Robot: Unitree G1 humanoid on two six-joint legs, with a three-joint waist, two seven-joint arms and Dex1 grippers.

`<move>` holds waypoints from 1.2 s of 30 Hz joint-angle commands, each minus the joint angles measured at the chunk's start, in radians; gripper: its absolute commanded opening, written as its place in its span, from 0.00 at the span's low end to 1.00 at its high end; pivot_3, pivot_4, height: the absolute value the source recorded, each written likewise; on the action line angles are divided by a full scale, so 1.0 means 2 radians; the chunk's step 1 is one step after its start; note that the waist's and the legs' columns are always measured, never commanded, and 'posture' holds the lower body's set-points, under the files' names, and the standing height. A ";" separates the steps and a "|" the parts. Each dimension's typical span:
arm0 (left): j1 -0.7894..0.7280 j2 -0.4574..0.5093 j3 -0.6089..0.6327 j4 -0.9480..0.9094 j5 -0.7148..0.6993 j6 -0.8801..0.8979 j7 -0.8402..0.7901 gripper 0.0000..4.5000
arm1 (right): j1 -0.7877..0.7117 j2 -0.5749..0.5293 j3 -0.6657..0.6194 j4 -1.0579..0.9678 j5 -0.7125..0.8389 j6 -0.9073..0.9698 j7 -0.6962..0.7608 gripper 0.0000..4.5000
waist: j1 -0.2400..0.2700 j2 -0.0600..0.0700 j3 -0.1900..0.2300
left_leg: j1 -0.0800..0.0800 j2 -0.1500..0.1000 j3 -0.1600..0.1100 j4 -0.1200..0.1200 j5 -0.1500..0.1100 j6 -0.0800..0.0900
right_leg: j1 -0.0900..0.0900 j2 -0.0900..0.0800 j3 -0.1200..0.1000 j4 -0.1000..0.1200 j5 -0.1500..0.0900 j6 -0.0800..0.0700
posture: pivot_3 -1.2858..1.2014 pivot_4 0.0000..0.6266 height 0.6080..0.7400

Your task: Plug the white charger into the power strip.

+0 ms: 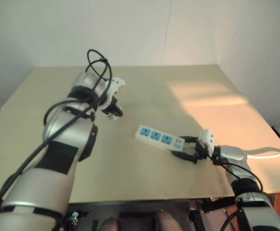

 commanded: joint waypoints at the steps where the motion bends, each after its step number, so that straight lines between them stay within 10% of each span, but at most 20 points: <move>1: 0.047 0.010 -0.047 -0.085 0.021 0.052 -0.033 0.23 | 0.005 0.008 0.013 0.024 -0.014 0.000 -0.007 0.76 | 0.000 0.000 0.000 | 0.001 0.000 0.000 0.000 0.000 0.000 | 0.001 0.000 0.000 0.000 0.000 0.000 | 0.52 0.24 1.00; 20: 0.345 0.081 -0.045 -0.570 -0.082 0.266 0.072 0.23 | 0.009 0.003 0.013 0.028 -0.017 -0.013 -0.008 0.76 | 0.000 0.000 -0.005 | 0.007 0.001 0.000 -0.001 0.000 0.000 | 0.005 0.000 0.001 0.000 0.001 -0.003 | 0.52 0.24 1.00; 31: 0.342 0.098 -0.029 -0.607 -0.158 0.302 0.136 1.00 | 0.005 0.002 0.021 0.035 -0.018 -0.016 -0.013 0.76 | 0.000 0.000 -0.005 | 0.011 0.001 0.000 -0.001 0.000 0.000 | 0.010 0.000 0.000 -0.001 -0.001 0.000 | 0.52 0.24 1.00; 36: 0.291 0.099 -0.031 -0.557 -0.201 0.335 0.146 1.00 | 0.001 0.004 0.023 0.042 -0.019 -0.019 -0.014 0.76 | 0.000 0.000 -0.005 | 0.011 0.001 0.000 -0.001 0.000 0.000 | 0.011 0.000 0.000 -0.002 -0.001 0.001 | 0.52 0.24 1.00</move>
